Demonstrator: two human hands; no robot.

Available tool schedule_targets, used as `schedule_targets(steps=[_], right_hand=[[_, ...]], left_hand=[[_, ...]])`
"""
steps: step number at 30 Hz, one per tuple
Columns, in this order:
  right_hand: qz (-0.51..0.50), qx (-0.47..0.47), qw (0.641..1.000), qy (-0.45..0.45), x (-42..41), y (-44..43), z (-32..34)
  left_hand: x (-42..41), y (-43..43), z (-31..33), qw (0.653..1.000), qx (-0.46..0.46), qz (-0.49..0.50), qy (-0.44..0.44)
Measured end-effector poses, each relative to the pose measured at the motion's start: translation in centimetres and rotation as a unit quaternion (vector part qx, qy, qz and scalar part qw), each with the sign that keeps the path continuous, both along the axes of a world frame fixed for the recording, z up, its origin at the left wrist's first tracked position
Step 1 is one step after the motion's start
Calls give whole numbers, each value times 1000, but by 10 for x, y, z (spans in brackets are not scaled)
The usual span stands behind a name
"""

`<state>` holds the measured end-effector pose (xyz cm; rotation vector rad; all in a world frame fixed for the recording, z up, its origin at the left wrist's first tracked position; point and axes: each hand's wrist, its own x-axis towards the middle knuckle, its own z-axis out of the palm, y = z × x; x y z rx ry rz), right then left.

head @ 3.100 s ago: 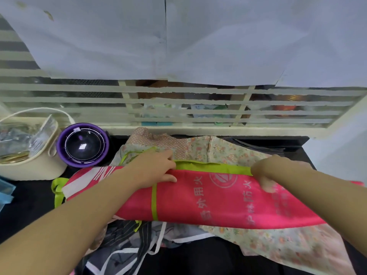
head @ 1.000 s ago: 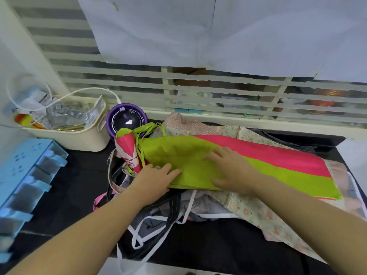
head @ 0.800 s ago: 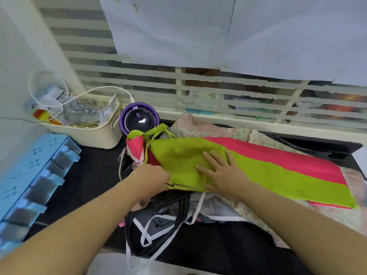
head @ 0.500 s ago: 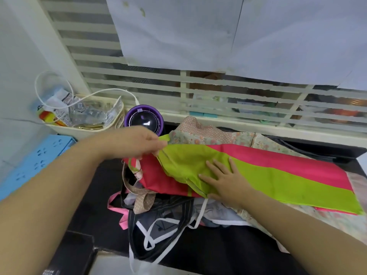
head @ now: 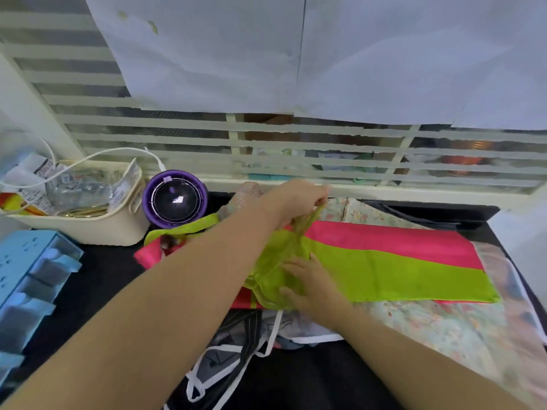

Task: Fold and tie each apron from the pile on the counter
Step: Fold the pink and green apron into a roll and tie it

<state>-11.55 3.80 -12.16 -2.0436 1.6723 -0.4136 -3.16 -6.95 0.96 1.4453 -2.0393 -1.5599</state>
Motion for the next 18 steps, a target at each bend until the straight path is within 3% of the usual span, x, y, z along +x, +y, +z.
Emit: schedule_targets(steps=[1,3,6,10,15,18], right_hand=[[-85,52,987,-127,-2,0,5],[-182,100,920,-333,-6,-6,15],[-253,116,825,-492,-21,-12,24],[-277,174,734,-595,-30,-15,38],[-243,303,663,-640,-45,-15,46],[-206,318,625,-682,-53,-14,51]], left_hand=[[-9,4,-7,999,-12,-33,-23],[-19,11,-16,989,-63,-109,-82],[-30,18,-24,975,-92,-173,-105],[-28,17,-31,964,-154,-193,-100],[-2,17,-50,981,-164,-102,-24],[16,24,-60,989,-143,-24,29]])
